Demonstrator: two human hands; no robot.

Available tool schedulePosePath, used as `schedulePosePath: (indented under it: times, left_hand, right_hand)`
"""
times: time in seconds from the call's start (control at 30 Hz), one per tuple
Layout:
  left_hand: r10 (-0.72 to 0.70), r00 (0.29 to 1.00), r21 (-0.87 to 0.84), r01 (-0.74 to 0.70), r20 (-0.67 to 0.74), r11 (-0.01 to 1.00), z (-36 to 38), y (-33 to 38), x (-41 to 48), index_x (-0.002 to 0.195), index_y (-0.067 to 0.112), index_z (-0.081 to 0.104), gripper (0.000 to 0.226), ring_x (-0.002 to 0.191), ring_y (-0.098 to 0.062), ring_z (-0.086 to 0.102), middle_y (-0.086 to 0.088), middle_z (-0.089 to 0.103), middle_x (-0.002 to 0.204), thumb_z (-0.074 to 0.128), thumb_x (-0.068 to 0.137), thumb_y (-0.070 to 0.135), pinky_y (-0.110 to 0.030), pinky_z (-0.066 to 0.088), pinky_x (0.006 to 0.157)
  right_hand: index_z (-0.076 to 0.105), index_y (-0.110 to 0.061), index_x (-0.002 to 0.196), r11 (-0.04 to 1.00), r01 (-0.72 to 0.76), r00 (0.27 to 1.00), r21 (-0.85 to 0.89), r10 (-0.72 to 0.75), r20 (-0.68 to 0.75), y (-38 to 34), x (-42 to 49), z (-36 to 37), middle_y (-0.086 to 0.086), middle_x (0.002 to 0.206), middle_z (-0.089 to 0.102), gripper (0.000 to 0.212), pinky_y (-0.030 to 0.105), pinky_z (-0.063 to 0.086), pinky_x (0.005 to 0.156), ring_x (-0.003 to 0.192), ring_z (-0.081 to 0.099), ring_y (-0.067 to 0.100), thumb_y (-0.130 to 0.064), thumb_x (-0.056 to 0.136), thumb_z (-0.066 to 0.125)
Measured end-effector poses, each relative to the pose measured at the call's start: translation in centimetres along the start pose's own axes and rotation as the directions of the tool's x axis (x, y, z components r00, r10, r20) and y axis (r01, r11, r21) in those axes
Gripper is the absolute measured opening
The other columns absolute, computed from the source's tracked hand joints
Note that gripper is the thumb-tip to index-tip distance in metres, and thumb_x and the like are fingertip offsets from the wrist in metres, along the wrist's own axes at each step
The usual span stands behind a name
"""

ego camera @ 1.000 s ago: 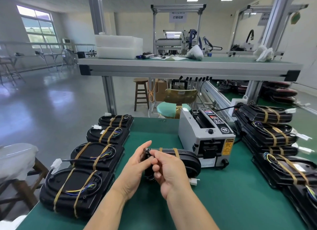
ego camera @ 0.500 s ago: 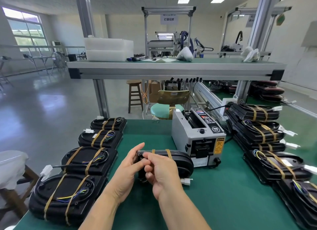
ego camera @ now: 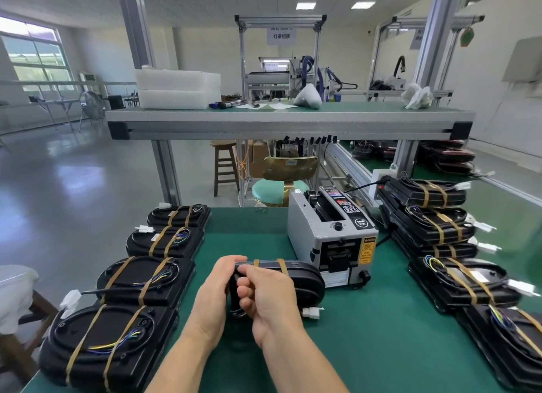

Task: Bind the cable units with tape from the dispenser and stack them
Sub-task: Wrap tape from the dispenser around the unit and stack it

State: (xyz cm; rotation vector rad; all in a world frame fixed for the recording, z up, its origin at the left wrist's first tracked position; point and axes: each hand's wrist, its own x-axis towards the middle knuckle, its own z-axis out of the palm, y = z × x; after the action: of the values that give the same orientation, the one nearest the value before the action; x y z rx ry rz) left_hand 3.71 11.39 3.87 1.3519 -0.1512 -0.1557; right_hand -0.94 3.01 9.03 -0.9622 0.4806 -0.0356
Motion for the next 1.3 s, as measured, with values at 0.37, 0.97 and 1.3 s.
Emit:
schedulePosePath:
  times: [0.37,0.97,1.3]
  left_hand:
    - [0.070,0.997,0.087,-0.066,-0.039,0.994,0.2,-0.5,0.1,0.086,0.020,0.064,0.033,0.051,-0.006,0.045,0.009,0.055,0.062,0.039,0.103,0.033,-0.022,0.038,0.048]
    - [0.096,0.990,0.110,-0.085,-0.102,0.990,0.6,-0.9,0.2,0.088,0.018,0.063,0.029,0.067,-0.018,0.050,-0.004,0.060,0.078,0.040,0.101,0.032,-0.030,0.039,0.048]
    - [0.127,0.987,0.079,-0.119,-0.098,0.990,1.1,-1.0,-0.6,0.088,0.014,0.061,0.035,0.053,-0.007,0.046,0.004,0.054,0.062,0.036,0.104,0.033,-0.020,0.040,0.046]
  right_hand:
    - [0.071,-0.003,0.082,0.997,0.066,0.998,-0.049,-0.067,-0.013,0.5,-0.4,0.1,0.002,0.050,0.053,0.021,0.017,0.032,0.036,0.038,0.042,0.008,0.002,0.093,0.054]
    - [0.070,-0.009,0.071,0.956,0.210,0.975,-0.204,-0.221,-0.029,0.7,-0.3,-0.2,0.001,0.049,0.058,0.031,0.020,0.034,0.036,0.038,0.047,0.009,-0.002,0.095,0.052]
    - [0.064,-0.012,0.060,0.838,0.297,0.943,-0.459,-0.333,0.002,0.8,0.7,-0.5,0.000,0.049,0.062,0.021,0.021,0.039,0.042,0.036,0.048,0.012,-0.016,0.080,0.065]
